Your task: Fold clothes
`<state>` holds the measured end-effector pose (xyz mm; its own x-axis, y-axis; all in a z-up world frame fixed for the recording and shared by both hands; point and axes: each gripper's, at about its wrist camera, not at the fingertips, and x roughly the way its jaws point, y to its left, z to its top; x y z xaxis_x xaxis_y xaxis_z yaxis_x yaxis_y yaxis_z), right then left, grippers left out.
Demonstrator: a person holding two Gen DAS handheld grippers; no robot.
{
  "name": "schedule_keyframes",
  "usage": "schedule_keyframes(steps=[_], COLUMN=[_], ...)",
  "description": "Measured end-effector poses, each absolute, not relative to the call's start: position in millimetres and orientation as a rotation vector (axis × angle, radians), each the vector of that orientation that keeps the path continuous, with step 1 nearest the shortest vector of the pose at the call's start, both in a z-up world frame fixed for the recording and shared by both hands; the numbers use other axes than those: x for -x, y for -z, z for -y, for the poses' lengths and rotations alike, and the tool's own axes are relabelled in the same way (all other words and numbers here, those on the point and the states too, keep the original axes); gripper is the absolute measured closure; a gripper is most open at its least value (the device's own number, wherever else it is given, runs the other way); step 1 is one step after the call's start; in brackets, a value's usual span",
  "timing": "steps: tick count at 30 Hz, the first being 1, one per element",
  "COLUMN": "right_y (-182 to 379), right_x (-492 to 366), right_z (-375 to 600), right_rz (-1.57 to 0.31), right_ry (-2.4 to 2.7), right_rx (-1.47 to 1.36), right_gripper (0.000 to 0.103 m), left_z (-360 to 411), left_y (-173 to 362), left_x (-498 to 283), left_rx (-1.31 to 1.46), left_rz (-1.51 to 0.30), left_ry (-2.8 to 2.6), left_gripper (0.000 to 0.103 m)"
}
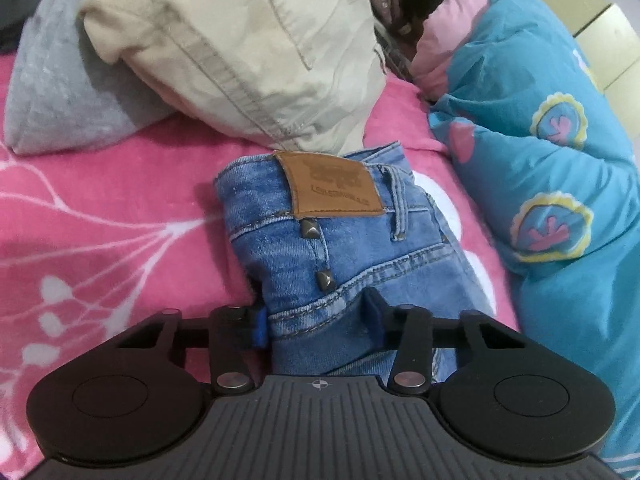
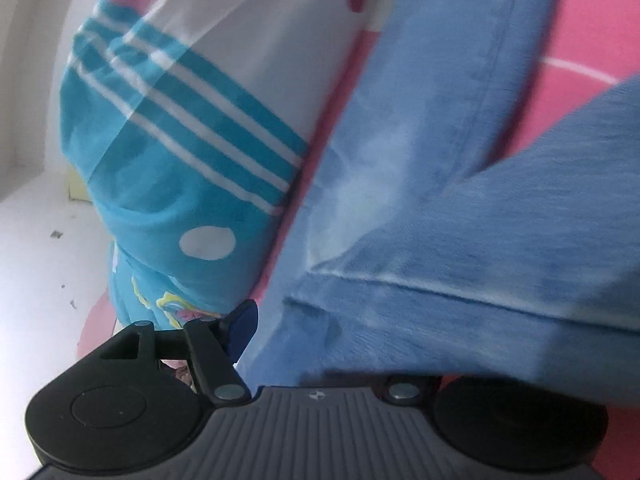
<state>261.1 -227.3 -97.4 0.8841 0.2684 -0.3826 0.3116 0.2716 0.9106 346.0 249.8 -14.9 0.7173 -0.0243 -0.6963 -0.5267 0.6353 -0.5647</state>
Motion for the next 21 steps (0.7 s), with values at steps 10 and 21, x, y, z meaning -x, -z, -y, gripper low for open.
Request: schedule_keyframes(steps=[10, 21], right_y=[97.4, 72.0], right_x=[-252.3, -183.1], right_z=[240.0, 224.6], right_rz=[-0.563, -0.689], right_ry=[-0.021, -0.153], right_rx=[-1.411, -1.367], right_gripper=[0.096, 0.096], left_z=[-253.6, -300.4], left_y=[-12.2, -12.6], left_x=[-315.5, -211.3], left_rx=[0.795, 0.844], left_rz=[-0.702, -0.768], left_ry=[-0.316, -0.325], left_gripper=[0.078, 0.078])
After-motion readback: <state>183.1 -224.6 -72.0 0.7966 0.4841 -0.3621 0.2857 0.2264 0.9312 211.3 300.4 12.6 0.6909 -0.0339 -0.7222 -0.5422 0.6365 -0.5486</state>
